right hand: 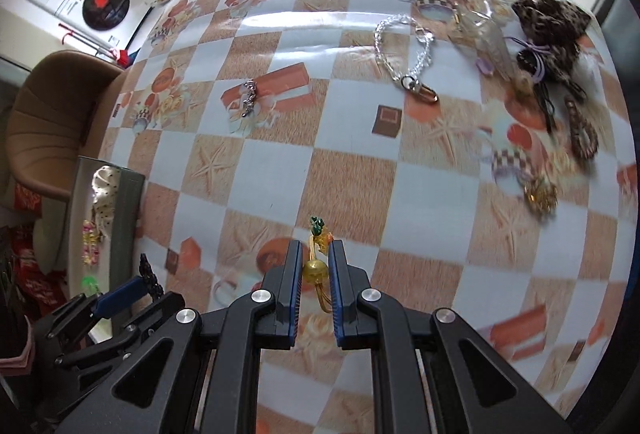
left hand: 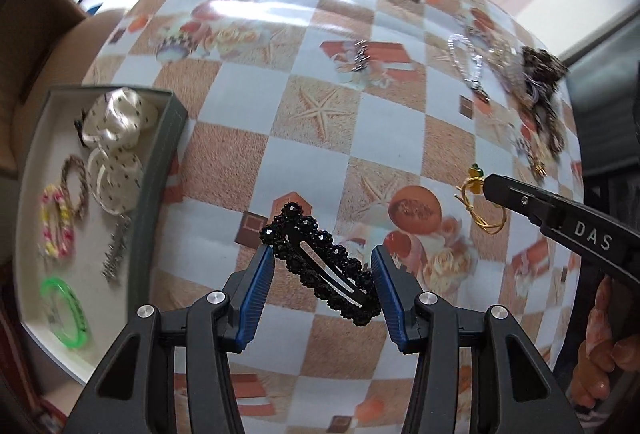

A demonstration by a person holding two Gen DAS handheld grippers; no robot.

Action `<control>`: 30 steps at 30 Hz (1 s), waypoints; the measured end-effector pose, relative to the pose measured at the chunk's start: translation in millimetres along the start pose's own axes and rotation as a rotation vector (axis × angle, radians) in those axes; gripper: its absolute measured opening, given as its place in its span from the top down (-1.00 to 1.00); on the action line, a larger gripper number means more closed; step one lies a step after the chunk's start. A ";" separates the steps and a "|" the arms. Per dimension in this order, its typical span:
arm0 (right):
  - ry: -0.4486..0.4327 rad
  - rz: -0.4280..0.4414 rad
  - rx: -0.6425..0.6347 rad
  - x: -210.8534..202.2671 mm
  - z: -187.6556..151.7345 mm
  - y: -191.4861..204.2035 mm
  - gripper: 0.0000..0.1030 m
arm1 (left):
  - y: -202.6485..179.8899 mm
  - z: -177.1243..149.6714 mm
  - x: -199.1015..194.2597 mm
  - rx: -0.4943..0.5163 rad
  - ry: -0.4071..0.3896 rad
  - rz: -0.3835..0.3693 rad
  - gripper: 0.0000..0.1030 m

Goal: Organize jewelry
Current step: 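Carry both items into the white tray and open both tools to release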

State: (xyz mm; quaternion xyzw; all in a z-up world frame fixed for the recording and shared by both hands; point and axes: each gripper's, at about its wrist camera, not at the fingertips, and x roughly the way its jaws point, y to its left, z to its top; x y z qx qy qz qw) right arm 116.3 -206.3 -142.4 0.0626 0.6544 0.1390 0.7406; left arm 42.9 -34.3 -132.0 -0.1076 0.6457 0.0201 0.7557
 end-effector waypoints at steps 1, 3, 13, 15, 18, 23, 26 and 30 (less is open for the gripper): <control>-0.003 0.000 0.006 -3.1 -2.5 3.0 0.73 | 1.6 -0.3 -2.8 0.018 -0.007 -0.004 -0.04; -0.010 -0.001 0.013 -9.1 -6.8 7.3 0.73 | 4.9 -3.4 -10.3 0.053 -0.019 -0.012 -0.04; -0.047 0.006 0.021 -25.8 -20.0 55.5 0.73 | 53.8 -10.6 -42.4 0.108 -0.066 -0.033 -0.04; -0.048 0.017 0.014 -26.6 -22.1 70.2 0.73 | 66.4 -12.4 -48.2 0.105 -0.077 -0.030 -0.04; -0.046 0.033 -0.014 -26.1 -23.4 96.8 0.73 | 90.2 -16.3 -57.6 0.080 -0.091 -0.023 -0.04; -0.024 0.071 -0.084 -18.5 -25.9 147.4 0.73 | 132.9 -25.4 -68.6 0.018 -0.107 -0.006 -0.04; -0.004 0.097 -0.135 -11.0 -28.9 178.5 0.73 | 158.2 -32.8 -71.2 -0.018 -0.108 0.009 -0.04; 0.029 0.133 -0.193 3.1 -33.0 215.4 0.73 | 186.0 -43.5 -66.0 -0.051 -0.088 0.022 -0.04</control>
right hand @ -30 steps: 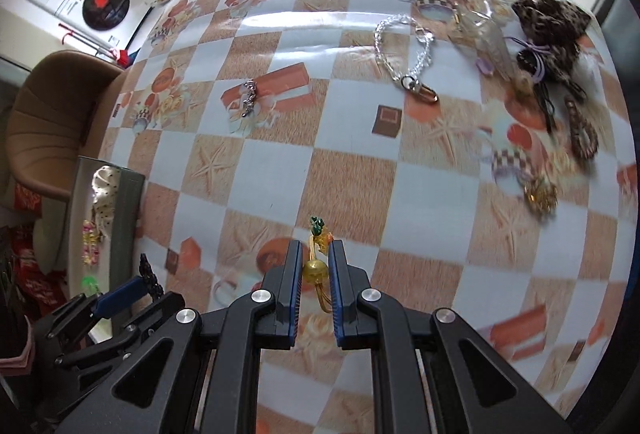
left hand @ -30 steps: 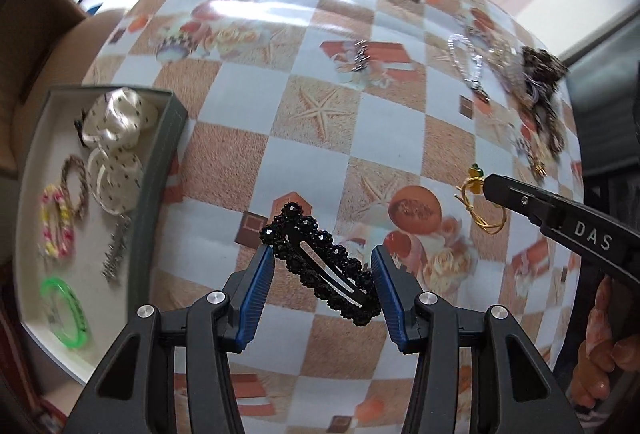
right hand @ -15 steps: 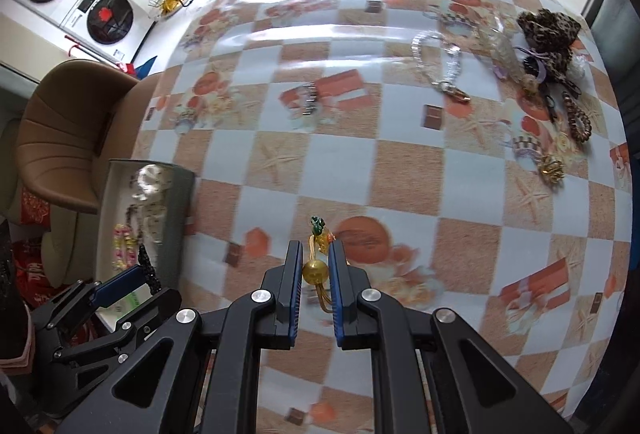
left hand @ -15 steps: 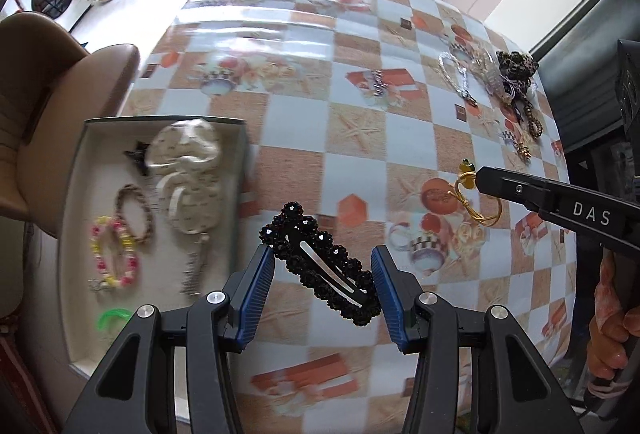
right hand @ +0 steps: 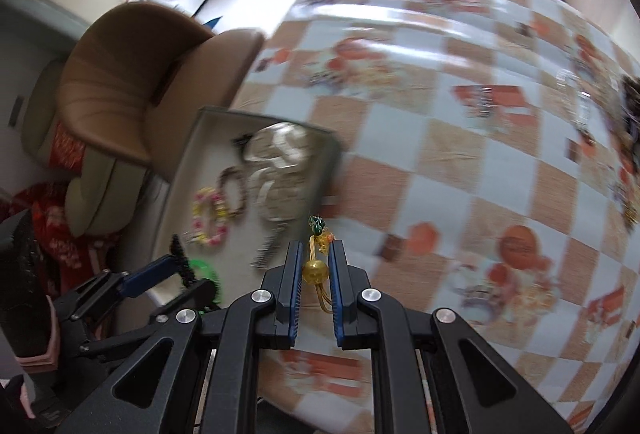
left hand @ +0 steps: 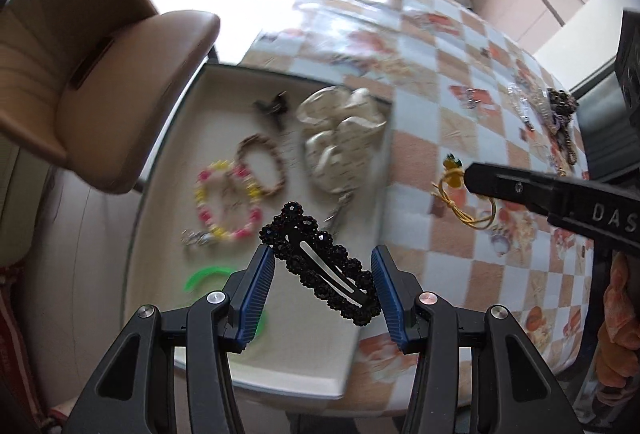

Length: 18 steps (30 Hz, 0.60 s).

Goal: Organize jewelry
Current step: 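Carry both items into the white tray and open both tools to release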

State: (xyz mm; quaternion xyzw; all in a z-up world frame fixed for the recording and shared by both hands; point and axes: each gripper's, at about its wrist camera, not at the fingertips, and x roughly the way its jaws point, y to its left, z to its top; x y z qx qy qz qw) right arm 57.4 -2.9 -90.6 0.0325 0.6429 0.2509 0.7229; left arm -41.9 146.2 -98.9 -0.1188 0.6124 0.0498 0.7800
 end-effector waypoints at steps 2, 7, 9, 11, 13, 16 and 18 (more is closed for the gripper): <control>0.021 0.017 -0.021 10.9 2.3 14.1 0.73 | 9.8 -5.4 6.0 -0.007 0.016 0.008 -0.04; 0.080 0.057 -0.034 41.5 10.3 36.1 0.73 | 28.0 -19.2 26.9 -0.027 0.063 0.020 -0.04; 0.096 0.063 -0.032 52.2 13.1 42.0 0.73 | 31.4 -22.8 34.1 -0.026 0.077 0.022 -0.04; 0.117 0.072 -0.027 66.2 17.4 46.0 0.73 | 33.9 -26.2 44.0 -0.025 0.094 0.029 -0.04; 0.138 0.071 -0.027 80.1 21.5 50.0 0.73 | 35.4 -27.5 51.6 -0.031 0.108 0.034 -0.04; 0.156 0.047 -0.036 95.7 26.7 51.1 0.73 | 37.8 -28.9 61.3 -0.042 0.117 0.039 -0.04; 0.163 0.029 -0.039 104.9 30.5 51.5 0.73 | 38.6 -29.7 65.7 -0.041 0.118 0.045 -0.04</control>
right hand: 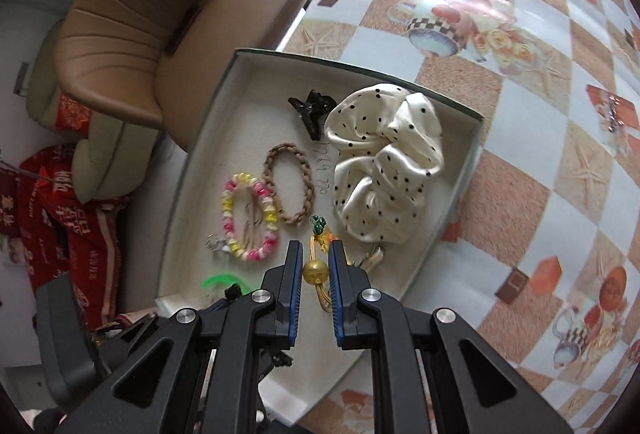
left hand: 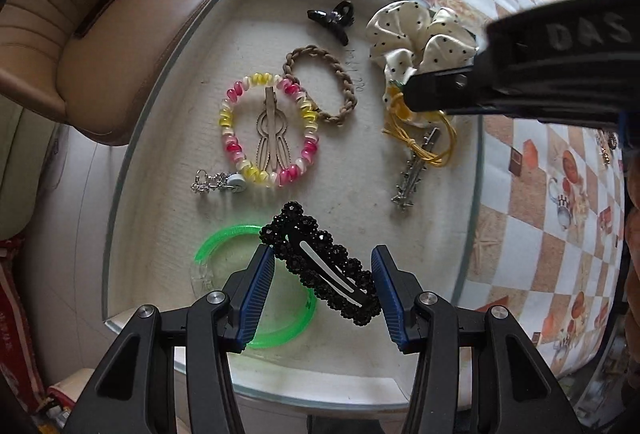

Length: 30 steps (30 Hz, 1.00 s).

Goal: Organize jewelry
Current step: 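Carry both items into the white tray and open both tools to release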

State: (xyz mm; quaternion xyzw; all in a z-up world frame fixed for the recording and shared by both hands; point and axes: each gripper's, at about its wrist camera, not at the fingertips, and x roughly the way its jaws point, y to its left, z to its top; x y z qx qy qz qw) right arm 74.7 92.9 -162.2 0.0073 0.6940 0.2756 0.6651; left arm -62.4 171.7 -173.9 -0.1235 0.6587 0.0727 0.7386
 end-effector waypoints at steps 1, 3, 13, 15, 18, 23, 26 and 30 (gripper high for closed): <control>0.001 -0.010 0.001 4.4 3.0 -0.6 0.73 | 0.2 -0.3 1.5 0.001 0.000 0.003 -0.04; 0.006 -0.026 0.006 11.1 6.6 -1.7 0.73 | -2.3 -1.1 4.7 0.005 -0.002 0.012 -0.05; 0.056 -0.079 0.016 37.8 10.0 -9.0 0.71 | -4.5 -4.9 8.5 0.004 -0.009 0.043 -0.05; 0.059 -0.077 0.013 37.0 9.3 -9.1 0.70 | -2.3 -5.8 9.2 0.000 -0.007 0.048 -0.05; 0.068 -0.073 0.012 37.2 12.4 -10.2 0.48 | 0.8 -7.1 9.2 -0.006 -0.006 0.055 -0.05; 0.064 -0.059 0.014 35.9 14.4 -4.5 0.18 | 5.4 -3.0 6.4 -0.008 -0.003 0.064 -0.05; 0.061 -0.048 0.017 27.4 14.0 -1.7 0.08 | 4.6 -2.7 3.1 -0.005 -0.002 0.068 -0.05; 0.052 -0.032 0.019 16.7 12.6 1.7 -0.06 | 6.6 -2.0 -2.1 -0.009 -0.005 0.070 -0.05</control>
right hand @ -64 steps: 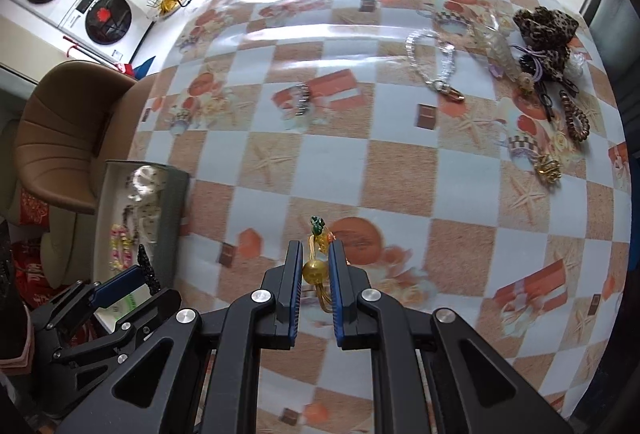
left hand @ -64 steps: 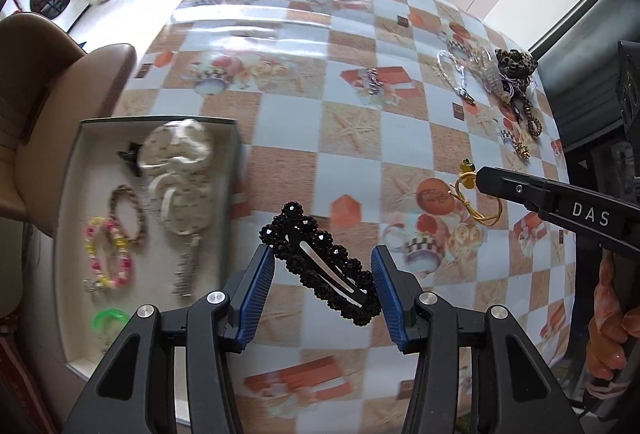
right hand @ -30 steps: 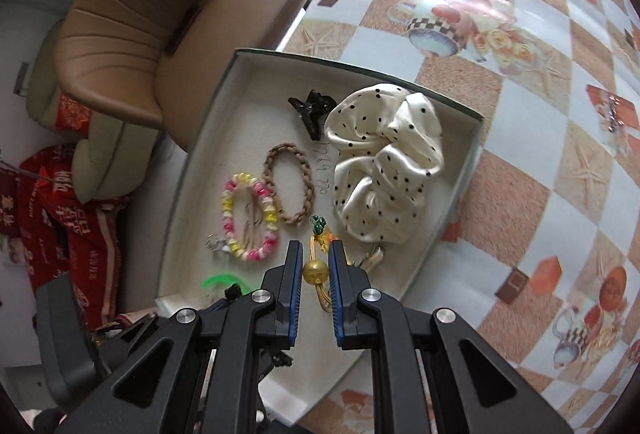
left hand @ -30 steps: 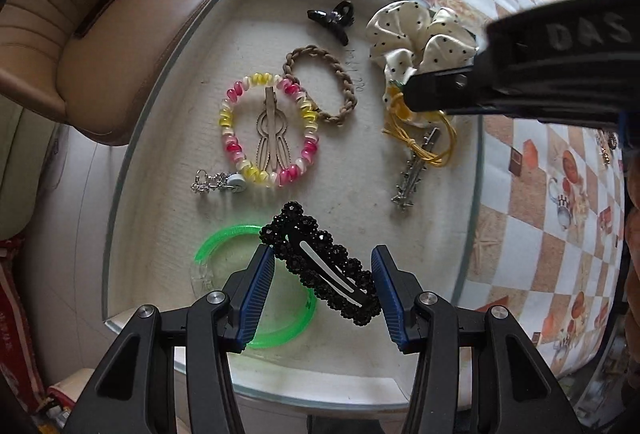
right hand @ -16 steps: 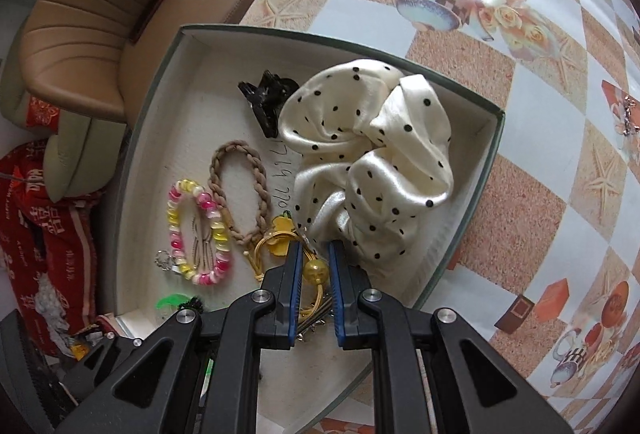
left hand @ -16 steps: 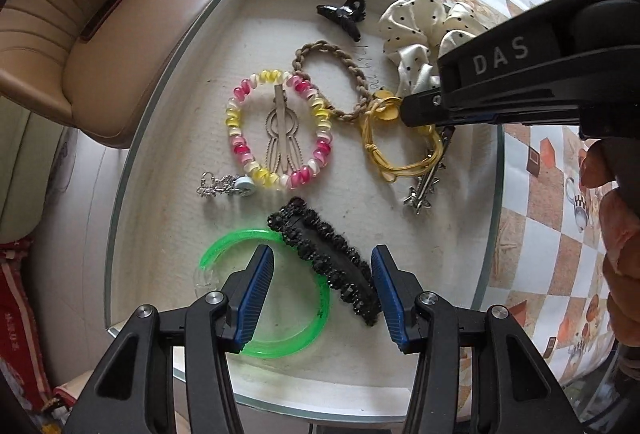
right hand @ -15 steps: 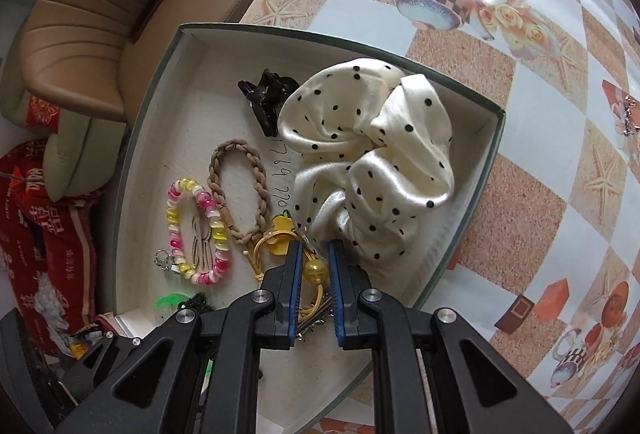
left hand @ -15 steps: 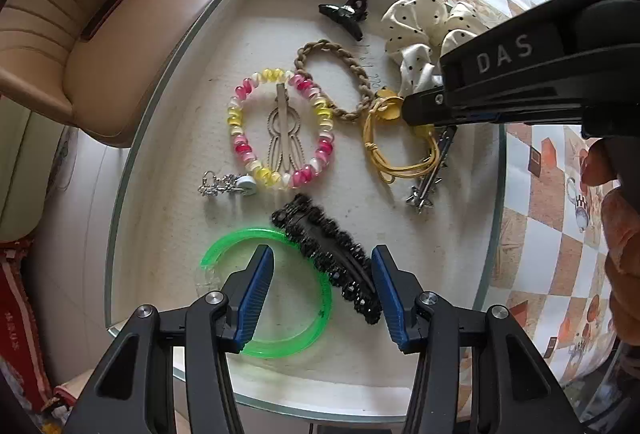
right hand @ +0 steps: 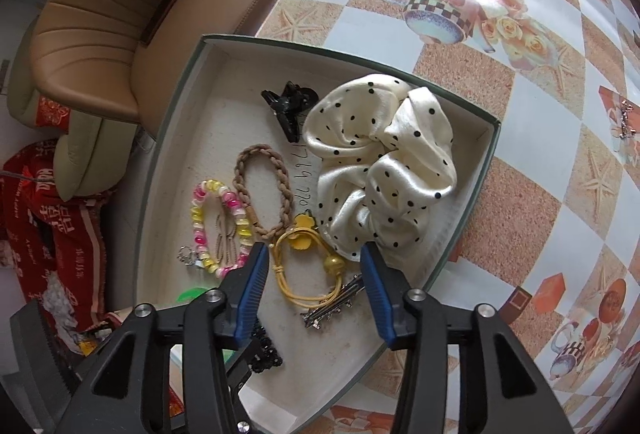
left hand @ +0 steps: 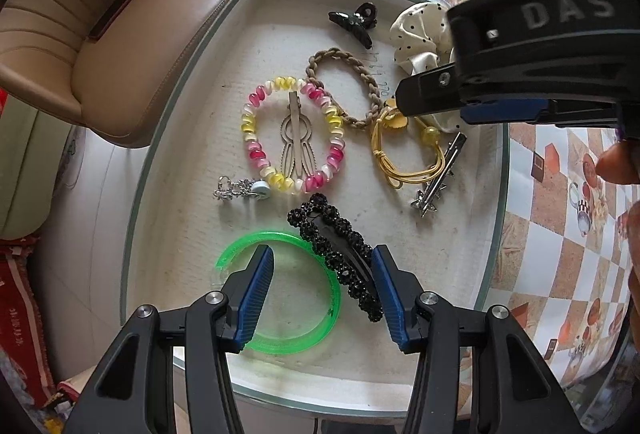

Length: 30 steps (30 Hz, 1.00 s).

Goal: Organize jewelry
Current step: 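Carry both items into the white tray and open both tools to release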

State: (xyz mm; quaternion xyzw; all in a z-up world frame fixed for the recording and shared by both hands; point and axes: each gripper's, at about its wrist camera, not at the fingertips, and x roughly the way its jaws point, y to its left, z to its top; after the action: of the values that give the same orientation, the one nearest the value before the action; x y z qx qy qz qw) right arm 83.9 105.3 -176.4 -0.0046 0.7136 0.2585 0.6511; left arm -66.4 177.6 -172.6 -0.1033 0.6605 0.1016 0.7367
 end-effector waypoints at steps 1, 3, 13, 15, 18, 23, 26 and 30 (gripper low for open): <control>-0.004 0.005 0.001 -3.2 -0.7 0.4 -0.10 | -2.2 0.0 -2.4 -0.002 -0.001 0.002 -0.06; -0.012 0.017 0.003 -9.9 -2.9 1.8 -0.15 | -0.7 1.5 -5.0 -0.008 -0.004 0.002 -0.15; -0.031 0.019 0.024 -34.9 -15.6 -5.6 -0.36 | 5.8 2.4 -13.2 -0.015 -0.004 0.011 -0.27; -0.035 0.003 0.027 -40.0 -19.0 -9.6 -0.38 | 5.8 0.7 -14.9 -0.013 -0.002 0.012 -0.27; -0.037 -0.022 0.030 -46.7 -23.9 -14.8 -0.41 | 7.3 -0.6 -17.9 -0.020 -0.006 0.000 -0.27; -0.029 -0.070 0.028 -53.1 -35.2 -19.0 -0.46 | 7.9 -1.0 -24.3 -0.009 -0.005 -0.009 -0.27; -0.024 -0.084 0.020 -55.5 -42.4 -17.6 -0.47 | 8.0 -1.2 -30.1 -0.005 -0.008 -0.020 -0.27; -0.015 -0.100 0.011 -57.7 -50.1 -15.6 -0.48 | 10.1 -2.7 -37.4 0.000 -0.021 -0.026 -0.33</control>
State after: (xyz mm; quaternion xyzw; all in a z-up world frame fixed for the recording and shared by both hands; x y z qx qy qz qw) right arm 51.6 53.9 -127.4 -0.0346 0.7089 0.2216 0.6687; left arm -75.8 186.1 -135.9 -0.1108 0.6515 0.0930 0.7447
